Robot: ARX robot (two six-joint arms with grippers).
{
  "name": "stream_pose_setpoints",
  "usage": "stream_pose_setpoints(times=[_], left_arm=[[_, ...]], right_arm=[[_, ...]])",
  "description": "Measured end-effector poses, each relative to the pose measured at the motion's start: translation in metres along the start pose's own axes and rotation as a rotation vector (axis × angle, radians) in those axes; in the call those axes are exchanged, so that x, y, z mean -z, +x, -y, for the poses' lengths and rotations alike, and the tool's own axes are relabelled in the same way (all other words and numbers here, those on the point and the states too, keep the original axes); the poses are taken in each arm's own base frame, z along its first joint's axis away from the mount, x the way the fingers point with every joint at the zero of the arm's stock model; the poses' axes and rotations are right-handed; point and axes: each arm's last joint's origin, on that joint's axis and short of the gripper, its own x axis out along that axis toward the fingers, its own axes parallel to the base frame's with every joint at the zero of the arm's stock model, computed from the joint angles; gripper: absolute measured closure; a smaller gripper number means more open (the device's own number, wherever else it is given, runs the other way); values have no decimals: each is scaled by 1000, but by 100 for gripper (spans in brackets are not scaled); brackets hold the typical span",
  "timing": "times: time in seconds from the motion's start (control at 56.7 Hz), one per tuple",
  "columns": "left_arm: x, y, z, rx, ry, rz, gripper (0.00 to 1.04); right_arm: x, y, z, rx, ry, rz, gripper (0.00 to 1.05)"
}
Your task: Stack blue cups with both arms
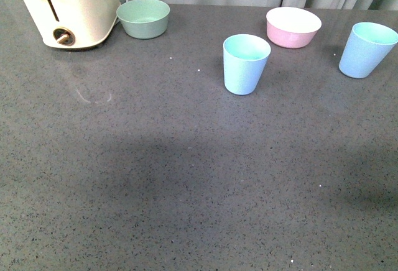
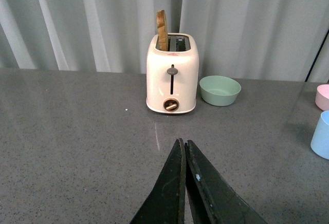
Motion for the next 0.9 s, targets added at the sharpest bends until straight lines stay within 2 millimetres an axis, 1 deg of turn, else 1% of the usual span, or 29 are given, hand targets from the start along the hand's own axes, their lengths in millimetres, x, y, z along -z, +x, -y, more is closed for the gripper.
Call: stream_pose_setpoints(times=[0.123, 0.194, 0.282, 0.811, 0.829, 0.899], left_arm=[[4, -2, 0, 0, 0, 2, 103], [9, -9, 0, -1, 0, -29, 103], [14, -13, 0, 0, 0, -1, 103], [14, -14, 0, 0, 0, 9, 103], [14, -14, 0, 0, 0, 9, 100], [14, -14, 0, 0, 0, 9, 82]], right_arm=[[0, 0, 0, 0, 0, 0, 9], [0, 0, 0, 0, 0, 0, 9], [0, 0, 0, 0, 0, 0, 9], [0, 0, 0, 0, 0, 0, 9], [0, 0, 0, 0, 0, 0, 9], [0, 0, 0, 0, 0, 0, 9]])
